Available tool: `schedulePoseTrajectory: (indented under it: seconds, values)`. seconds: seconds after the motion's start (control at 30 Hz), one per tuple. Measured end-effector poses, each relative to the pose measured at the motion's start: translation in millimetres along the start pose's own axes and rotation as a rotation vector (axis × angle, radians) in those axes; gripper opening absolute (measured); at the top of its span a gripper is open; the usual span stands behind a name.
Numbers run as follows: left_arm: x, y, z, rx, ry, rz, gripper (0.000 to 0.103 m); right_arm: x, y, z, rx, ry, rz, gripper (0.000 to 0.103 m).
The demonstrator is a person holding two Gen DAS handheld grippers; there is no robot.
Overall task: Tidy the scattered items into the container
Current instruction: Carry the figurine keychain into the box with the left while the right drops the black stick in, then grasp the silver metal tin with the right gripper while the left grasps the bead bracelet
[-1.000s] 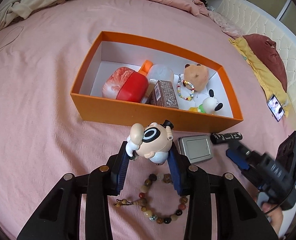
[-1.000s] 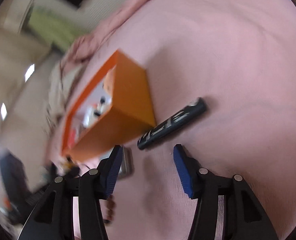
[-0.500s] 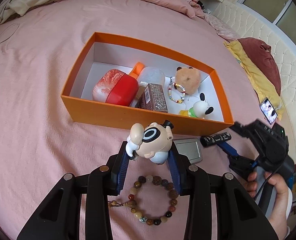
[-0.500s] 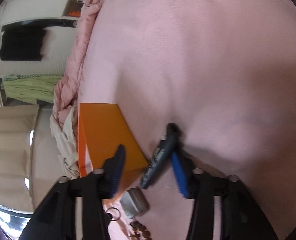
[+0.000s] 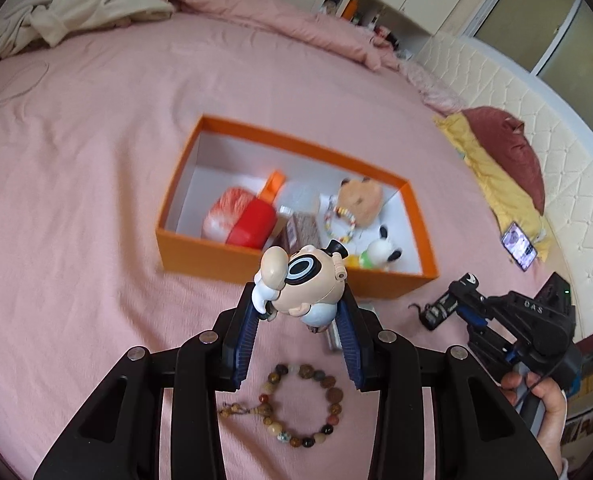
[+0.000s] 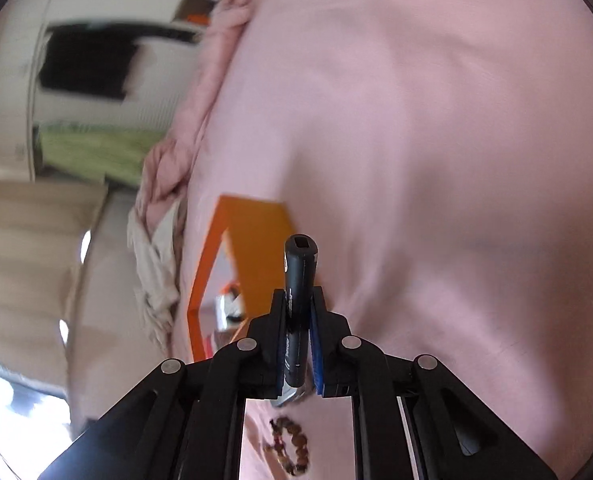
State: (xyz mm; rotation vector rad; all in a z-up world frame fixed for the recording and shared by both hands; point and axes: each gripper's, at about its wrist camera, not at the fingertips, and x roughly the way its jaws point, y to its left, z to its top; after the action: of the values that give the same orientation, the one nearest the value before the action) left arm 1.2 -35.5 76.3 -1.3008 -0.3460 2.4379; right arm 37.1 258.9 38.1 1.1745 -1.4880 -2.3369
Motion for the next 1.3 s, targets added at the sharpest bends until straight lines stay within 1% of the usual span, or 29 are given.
schedulePoseTrajectory:
  seconds: [0.07, 0.13, 0.23, 0.3, 0.37, 0.43, 0.53, 0.63, 0.67, 0.7, 0.77, 0.83, 0.87, 1.07, 1.2, 1.3]
  values:
    - [0.2, -4.6, 9.6, 0.023, -0.019, 0.001, 0.039, -4.2, 34.3, -0.7, -0.161, -0.016, -0.001, 0.011]
    - [4.5, -9.2, 21.2, 0.040, -0.023, -0.001, 0.039, -4.8, 68.7, -0.4, -0.313, -0.027, 0.000, 0.011]
    - [14.7, -13.3, 42.5, 0.043, -0.011, -0.027, 0.039, 8.3, 112.3, 0.1, -0.506, -0.010, 0.007, 0.011]
    - [22.1, -15.6, 57.7, 0.068, -0.011, -0.012, 0.039, 23.6, 127.8, -1.3, -0.570, -0.001, 0.017, 0.011]
    - [27.2, -15.9, 69.4, 0.103, -0.029, 0.020, 0.039, 40.1, 140.7, -2.9, -0.620, 0.008, 0.027, 0.011]
    - [32.4, -14.5, 79.9, 0.129, -0.045, 0.046, 0.039, 56.7, 143.6, -3.7, -0.627, 0.014, 0.028, 0.011]
    - [41.6, -3.1, 84.1, 0.076, -0.033, 0.037, 0.039, 71.4, 139.0, -6.4, -0.574, 0.028, 0.044, 0.013]
    - [50.3, -2.6, 83.9, 0.073, -0.012, 0.040, 0.039, 77.9, 142.8, -8.0, -0.574, 0.015, 0.039, 0.015]
    - [53.2, -2.4, 83.8, 0.072, -0.005, 0.041, 0.039, 76.6, 142.6, -7.2, -0.573, 0.008, 0.039, 0.024]
    - [55.3, -2.9, 83.5, 0.073, 0.000, 0.043, 0.039, 73.9, 141.7, -5.8, -0.572, 0.001, 0.039, 0.037]
    - [56.9, -4.5, 82.4, 0.078, 0.006, 0.047, 0.041, 69.9, 138.9, -2.2, -0.559, -0.017, 0.038, 0.049]
    - [56.6, -3.0, 81.4, 0.065, 0.008, 0.039, 0.053, 66.5, 135.5, 1.6, -0.538, -0.021, 0.041, 0.049]
    - [55.7, -2.1, 81.3, 0.057, 0.006, 0.034, 0.054, 64.9, 133.7, 3.5, -0.527, -0.021, 0.043, 0.049]
    - [51.9, 5.0, 74.9, 0.020, -0.007, 0.036, 0.054, 56.2, 130.7, 5.1, -0.522, -0.043, 0.030, 0.050]
    - [44.0, 12.8, 60.1, -0.036, 0.028, 0.018, 0.054, 49.0, 124.7, -4.0, -0.520, -0.047, 0.007, 0.056]
    - [28.8, 15.9, 45.6, -0.056, 0.039, -0.006, 0.054, 39.2, 120.1, -12.4, -0.520, -0.040, -0.014, 0.057]
